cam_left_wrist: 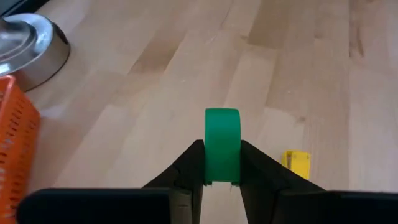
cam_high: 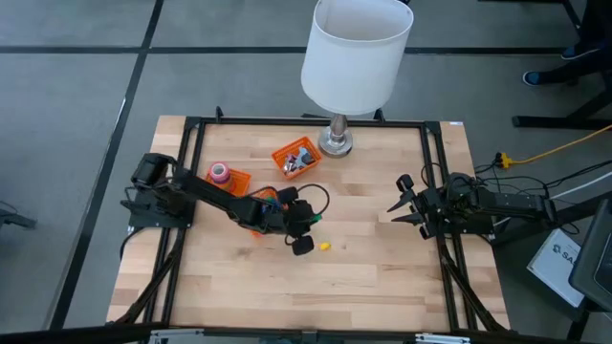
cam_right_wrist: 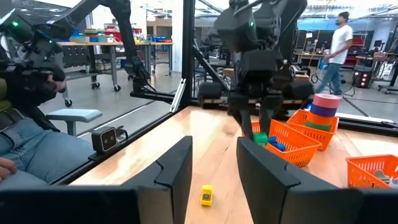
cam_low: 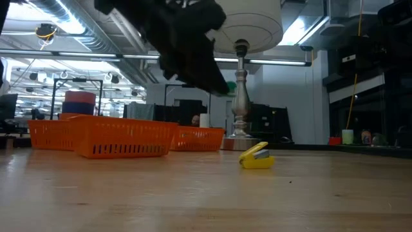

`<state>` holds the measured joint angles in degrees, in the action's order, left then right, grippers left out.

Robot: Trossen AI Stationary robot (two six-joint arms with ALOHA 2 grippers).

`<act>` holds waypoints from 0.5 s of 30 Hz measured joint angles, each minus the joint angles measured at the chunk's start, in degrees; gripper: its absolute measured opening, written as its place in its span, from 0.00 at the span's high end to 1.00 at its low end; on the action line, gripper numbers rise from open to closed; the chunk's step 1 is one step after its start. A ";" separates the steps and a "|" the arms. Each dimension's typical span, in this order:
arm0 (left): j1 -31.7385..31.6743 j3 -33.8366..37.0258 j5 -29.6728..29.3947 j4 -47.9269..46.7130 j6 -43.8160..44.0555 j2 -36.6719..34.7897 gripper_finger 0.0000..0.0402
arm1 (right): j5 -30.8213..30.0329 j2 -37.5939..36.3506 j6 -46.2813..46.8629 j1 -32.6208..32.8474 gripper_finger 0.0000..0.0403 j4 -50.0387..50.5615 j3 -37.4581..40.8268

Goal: Pick and place Stapler, Stapler remover, tape
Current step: Put the green stapler into the bottom orange bin

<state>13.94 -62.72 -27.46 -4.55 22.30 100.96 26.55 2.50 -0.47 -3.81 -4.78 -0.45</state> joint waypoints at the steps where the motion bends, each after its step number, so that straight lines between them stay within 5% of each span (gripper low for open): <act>1: -0.14 0.00 0.29 -0.96 0.11 -0.80 0.82 | 0.00 -0.02 -0.02 0.00 0.68 0.00 0.00; 15: -0.07 0.52 -1.77 -16.99 -2.51 -10.75 0.82 | 0.01 -0.02 0.00 -0.02 0.68 -0.02 0.00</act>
<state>13.87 -62.20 -29.23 -21.54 19.79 90.22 26.56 2.48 -0.48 -3.83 -4.80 -0.45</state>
